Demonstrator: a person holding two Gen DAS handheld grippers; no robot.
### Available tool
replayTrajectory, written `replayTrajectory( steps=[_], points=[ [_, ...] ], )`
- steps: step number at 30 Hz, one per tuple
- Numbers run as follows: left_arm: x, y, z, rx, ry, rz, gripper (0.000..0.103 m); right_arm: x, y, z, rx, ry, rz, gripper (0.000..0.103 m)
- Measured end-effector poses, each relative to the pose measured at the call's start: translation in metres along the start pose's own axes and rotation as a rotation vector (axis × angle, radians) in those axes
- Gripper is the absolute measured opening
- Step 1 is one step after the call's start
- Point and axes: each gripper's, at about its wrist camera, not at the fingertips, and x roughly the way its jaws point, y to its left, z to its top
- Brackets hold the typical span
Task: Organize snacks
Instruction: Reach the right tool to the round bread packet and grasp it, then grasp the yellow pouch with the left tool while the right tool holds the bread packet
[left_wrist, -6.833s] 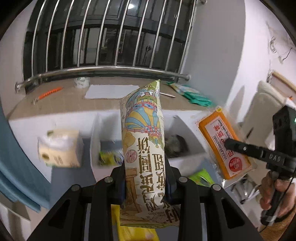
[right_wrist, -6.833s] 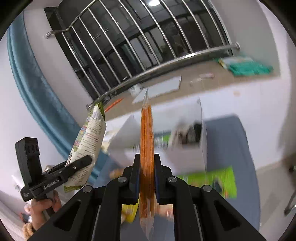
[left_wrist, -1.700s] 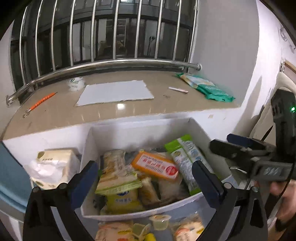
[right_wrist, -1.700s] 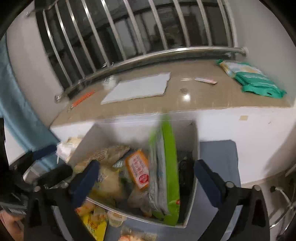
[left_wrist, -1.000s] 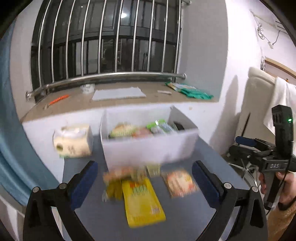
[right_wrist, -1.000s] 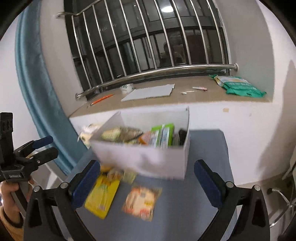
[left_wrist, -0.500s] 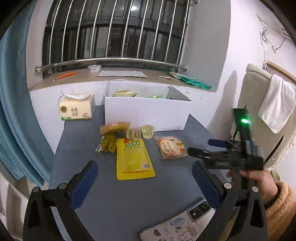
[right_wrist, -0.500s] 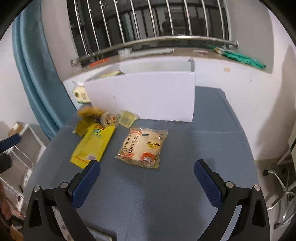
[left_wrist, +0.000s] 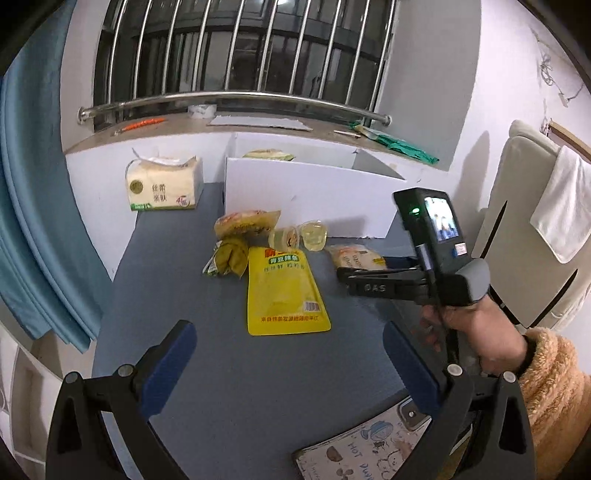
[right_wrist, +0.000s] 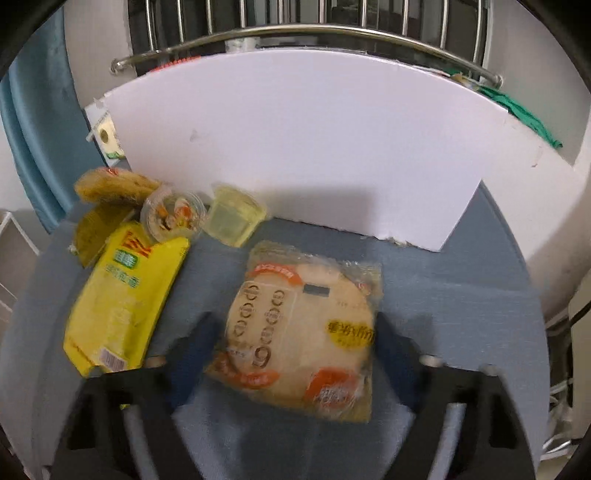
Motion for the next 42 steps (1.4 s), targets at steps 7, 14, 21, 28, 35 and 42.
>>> replayTrajectory(
  steps=[7,14,21,28,35,42],
  points=[
    [0.022,-0.006,0.006,0.02,0.047,0.007,0.103,-0.019,-0.014,-0.009,0.026,-0.019,0.046,0.079],
    [0.067,-0.017,0.022,0.061,0.128,0.034,0.103,-0.067,-0.027,-0.023,0.05,-0.104,0.103,0.079],
    [0.129,-0.007,0.033,0.003,0.24,0.076,0.103,-0.118,-0.024,-0.047,0.064,-0.182,0.155,0.079],
    [0.167,-0.006,0.034,0.007,0.286,0.149,0.102,-0.14,-0.032,-0.063,0.089,-0.203,0.174,0.079],
    [0.161,-0.006,0.036,0.054,0.269,0.084,0.054,-0.142,-0.037,-0.069,0.107,-0.204,0.187,0.079],
    [0.11,-0.001,0.035,0.023,0.19,-0.047,0.021,-0.141,-0.036,-0.071,0.118,-0.204,0.202,0.079]
  ],
)
